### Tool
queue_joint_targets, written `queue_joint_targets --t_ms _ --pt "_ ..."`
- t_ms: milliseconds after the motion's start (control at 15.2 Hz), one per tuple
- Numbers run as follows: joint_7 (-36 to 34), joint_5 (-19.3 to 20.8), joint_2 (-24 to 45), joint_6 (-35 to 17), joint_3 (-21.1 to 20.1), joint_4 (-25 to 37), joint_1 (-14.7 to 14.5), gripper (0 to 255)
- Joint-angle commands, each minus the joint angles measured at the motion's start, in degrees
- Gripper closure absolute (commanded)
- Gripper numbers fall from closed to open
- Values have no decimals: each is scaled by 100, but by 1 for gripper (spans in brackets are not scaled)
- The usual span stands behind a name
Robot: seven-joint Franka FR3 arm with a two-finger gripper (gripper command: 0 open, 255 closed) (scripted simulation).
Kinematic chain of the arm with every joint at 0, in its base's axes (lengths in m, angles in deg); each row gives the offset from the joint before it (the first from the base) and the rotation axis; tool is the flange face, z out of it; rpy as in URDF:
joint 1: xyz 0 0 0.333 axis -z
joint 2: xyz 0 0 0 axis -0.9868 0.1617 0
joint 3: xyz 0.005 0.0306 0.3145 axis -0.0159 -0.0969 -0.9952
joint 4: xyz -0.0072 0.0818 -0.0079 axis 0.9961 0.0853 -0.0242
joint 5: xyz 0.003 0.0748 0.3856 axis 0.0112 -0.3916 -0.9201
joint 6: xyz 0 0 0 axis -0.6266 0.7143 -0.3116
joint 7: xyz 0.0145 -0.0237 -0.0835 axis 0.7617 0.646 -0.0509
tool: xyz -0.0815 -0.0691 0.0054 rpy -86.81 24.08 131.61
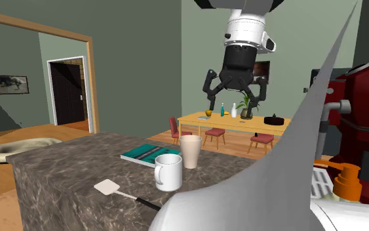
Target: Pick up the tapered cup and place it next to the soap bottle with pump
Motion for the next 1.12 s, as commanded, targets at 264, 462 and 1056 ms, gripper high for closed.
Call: queue_joint_targets --t_ms 264,462,1056 --pt "-88 -148 1204 -968 -181 348 -80 0" --pt "-139 -195 1811 -1370 -263 607 -116 0" --pt "-331 -204 3702 -2239 -453 1792 -226 0"
